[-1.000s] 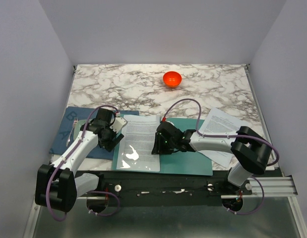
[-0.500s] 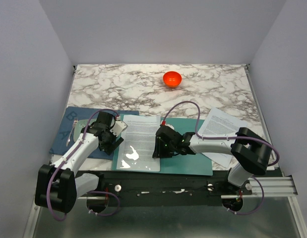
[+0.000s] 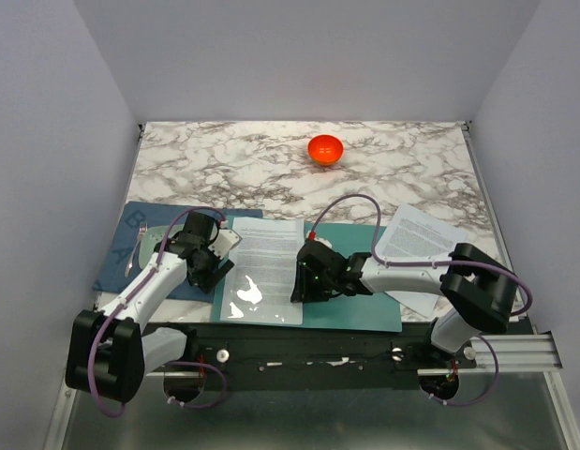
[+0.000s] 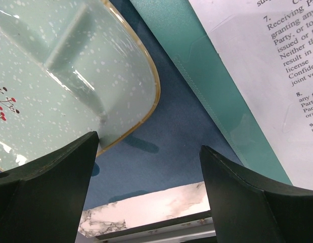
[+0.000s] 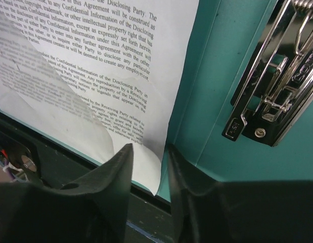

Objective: Put the files into the folder

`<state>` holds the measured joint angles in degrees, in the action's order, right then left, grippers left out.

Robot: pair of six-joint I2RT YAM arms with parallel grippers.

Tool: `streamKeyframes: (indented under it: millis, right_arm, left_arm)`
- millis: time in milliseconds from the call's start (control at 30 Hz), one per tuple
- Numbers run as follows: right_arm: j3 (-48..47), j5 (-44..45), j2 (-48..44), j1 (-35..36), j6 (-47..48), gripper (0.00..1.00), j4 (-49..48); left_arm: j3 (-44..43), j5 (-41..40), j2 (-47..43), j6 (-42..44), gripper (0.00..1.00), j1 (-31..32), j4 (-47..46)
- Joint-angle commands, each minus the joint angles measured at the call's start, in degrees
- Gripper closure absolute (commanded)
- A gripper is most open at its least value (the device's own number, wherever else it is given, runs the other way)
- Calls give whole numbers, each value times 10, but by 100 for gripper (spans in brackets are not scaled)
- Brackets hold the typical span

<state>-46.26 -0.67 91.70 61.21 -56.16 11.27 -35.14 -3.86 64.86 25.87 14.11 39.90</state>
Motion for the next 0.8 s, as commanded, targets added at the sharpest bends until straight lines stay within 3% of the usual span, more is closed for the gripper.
streamKeyframes:
  millis: [0,67,167,767]
  right_arm:
    - [6,12,-6,13,-12,64,21]
    - [1,11,0,15,-15,76,19]
    - [-2,12,2,20,-21,82,18]
    - [-29,9,29,23,-54,94,12]
  left_arm:
    - [-8,-2,11,-7,11,6,1]
    - [-8,-4,10,-6,11,7,1]
    - [-6,-19,9,-7,11,14,-2]
    - [1,-44,16,8,12,35,-11]
